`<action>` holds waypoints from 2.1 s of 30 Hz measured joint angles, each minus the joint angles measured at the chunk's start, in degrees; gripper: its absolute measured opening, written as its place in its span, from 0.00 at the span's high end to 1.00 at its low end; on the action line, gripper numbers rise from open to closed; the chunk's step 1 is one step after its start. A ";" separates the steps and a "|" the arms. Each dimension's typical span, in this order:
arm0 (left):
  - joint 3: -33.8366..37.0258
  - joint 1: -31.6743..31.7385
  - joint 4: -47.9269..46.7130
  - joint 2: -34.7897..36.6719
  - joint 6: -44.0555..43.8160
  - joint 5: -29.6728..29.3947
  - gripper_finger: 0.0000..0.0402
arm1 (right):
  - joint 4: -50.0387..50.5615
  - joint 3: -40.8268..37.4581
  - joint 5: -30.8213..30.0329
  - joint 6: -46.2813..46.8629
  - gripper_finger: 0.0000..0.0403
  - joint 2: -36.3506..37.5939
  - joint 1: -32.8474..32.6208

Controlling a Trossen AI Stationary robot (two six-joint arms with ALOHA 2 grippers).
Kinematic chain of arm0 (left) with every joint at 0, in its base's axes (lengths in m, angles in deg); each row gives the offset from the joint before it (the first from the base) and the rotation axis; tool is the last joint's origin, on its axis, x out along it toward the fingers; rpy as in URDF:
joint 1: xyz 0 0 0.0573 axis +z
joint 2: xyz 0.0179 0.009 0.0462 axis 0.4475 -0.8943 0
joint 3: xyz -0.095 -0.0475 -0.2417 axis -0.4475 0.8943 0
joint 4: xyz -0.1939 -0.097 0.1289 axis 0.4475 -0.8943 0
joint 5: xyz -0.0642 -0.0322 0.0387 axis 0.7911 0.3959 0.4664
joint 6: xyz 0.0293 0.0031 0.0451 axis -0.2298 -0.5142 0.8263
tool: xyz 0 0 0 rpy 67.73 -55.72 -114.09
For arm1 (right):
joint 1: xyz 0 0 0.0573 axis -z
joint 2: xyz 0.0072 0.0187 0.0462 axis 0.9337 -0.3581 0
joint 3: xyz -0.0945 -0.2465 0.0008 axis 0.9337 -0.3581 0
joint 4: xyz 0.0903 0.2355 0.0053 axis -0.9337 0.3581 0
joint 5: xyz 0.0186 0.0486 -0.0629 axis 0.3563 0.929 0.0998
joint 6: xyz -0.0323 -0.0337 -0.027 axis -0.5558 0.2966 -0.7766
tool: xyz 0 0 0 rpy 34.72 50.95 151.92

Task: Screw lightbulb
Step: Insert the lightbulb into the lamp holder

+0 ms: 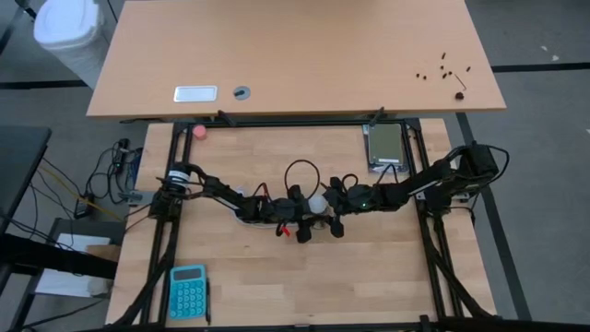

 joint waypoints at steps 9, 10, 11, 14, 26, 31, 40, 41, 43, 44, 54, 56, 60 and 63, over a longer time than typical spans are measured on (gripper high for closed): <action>0.00 0.00 -0.07 0.04 -0.20 0.00 0.51 | 0.44 0.00 -1.25 0.40 0.30 0.17 0.00; 0.00 0.00 -0.09 0.04 -0.21 0.00 0.51 | 0.44 0.00 -1.26 0.54 0.31 0.17 0.00; 0.00 0.00 -0.11 0.04 -0.20 -0.02 0.51 | 0.40 0.00 -1.26 0.67 0.31 0.17 0.00; 0.00 0.00 -0.15 0.06 -0.22 0.00 0.51 | -0.03 0.00 -1.28 1.10 0.31 0.17 0.00; 0.00 -0.02 -0.17 0.07 -0.26 0.00 0.51 | -0.22 0.00 -2.92 1.67 0.31 0.17 -1.44; 0.00 -0.02 -0.17 0.07 -0.26 0.00 0.51 | 0.01 0.00 -3.82 2.01 0.31 0.17 -1.51; -0.02 -0.02 -0.17 0.07 -0.28 0.00 0.51 | 0.15 0.00 -7.16 3.45 0.31 0.17 -3.04; -0.02 -0.02 -0.17 0.07 -0.28 0.00 0.51 | 0.15 0.00 -7.60 3.44 0.31 0.17 -3.33; -0.02 -0.02 -0.17 0.07 -0.28 0.00 0.51 | 0.15 0.00 -8.68 3.37 0.31 0.17 -3.81; -0.02 -0.02 -0.17 0.08 -0.28 0.00 0.51 | 0.15 0.00 -9.01 3.34 0.31 0.17 -3.98; -0.02 -0.02 -0.17 0.08 -0.28 0.00 0.51 | 0.13 0.00 -9.38 3.50 0.31 0.17 -4.52; -0.02 -0.01 -0.17 0.07 -0.28 0.00 0.51 | 0.13 0.00 -9.39 3.65 0.31 0.17 -4.52; -0.02 -0.02 -0.17 0.07 -0.28 0.00 0.51 | 0.11 0.00 -9.45 3.65 0.31 0.19 -4.52; -0.02 -0.02 -0.17 0.08 -0.28 0.00 0.51 | 0.13 0.00 -9.83 3.65 0.31 0.19 -4.50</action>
